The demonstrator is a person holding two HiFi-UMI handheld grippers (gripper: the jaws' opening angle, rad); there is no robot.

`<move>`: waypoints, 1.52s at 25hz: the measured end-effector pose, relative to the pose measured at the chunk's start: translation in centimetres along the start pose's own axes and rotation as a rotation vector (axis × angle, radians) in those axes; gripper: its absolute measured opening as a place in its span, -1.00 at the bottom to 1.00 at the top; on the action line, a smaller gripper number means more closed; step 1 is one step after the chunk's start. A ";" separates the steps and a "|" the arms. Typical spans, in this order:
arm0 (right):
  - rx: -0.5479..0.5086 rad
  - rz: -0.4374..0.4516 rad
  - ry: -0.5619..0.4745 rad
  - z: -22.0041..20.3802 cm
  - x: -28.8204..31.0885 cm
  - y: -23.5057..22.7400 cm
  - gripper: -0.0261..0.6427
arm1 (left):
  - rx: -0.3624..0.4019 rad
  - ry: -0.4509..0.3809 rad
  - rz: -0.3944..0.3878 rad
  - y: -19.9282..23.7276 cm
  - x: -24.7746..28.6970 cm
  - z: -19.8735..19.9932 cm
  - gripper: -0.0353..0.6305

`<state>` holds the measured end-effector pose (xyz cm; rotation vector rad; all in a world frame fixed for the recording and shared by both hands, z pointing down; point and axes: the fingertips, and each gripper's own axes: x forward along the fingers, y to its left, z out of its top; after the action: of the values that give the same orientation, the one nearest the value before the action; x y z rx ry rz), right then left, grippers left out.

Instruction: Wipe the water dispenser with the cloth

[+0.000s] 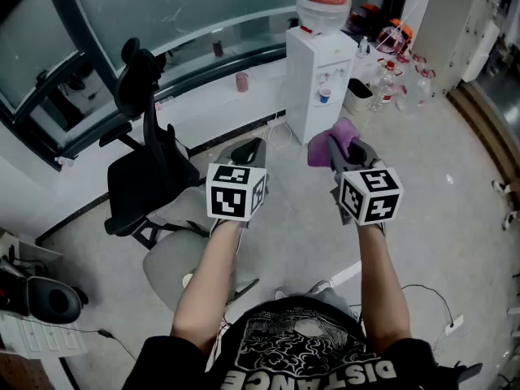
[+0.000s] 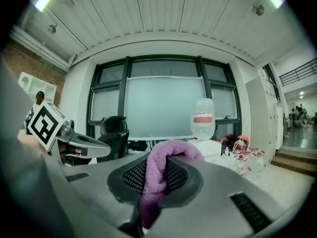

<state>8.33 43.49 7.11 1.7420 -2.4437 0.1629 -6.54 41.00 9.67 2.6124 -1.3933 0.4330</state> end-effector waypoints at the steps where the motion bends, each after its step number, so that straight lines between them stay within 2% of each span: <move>1: 0.000 -0.001 -0.004 0.1 0.1 0.0 -0.79 | -0.002 -0.002 0.000 0.2 0.1 0.1 -0.81; 9: -0.009 0.003 -0.011 0.5 1.3 -0.5 -0.79 | 0.009 -0.002 -0.007 0.3 1.5 0.7 -0.81; 17: 0.009 0.020 -0.015 0.0 5.5 -3.1 -0.79 | 0.010 0.015 0.013 2.2 5.8 0.8 -0.81; 23: 0.011 0.058 -0.014 0.3 11.7 -6.7 -0.79 | 0.008 0.021 0.043 4.6 12.1 2.2 -0.81; 30: 0.013 0.110 0.000 1.9 20.3 -13.2 -0.79 | -0.008 0.038 0.088 7.0 21.1 5.4 -0.81; 38: 0.012 0.159 0.004 3.6 27.8 -18.8 -0.79 | -0.014 0.060 0.116 8.5 29.6 8.3 -0.81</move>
<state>17.03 10.91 8.55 1.5497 -2.5824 0.1983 3.51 10.78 11.25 2.4948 -1.5273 0.5105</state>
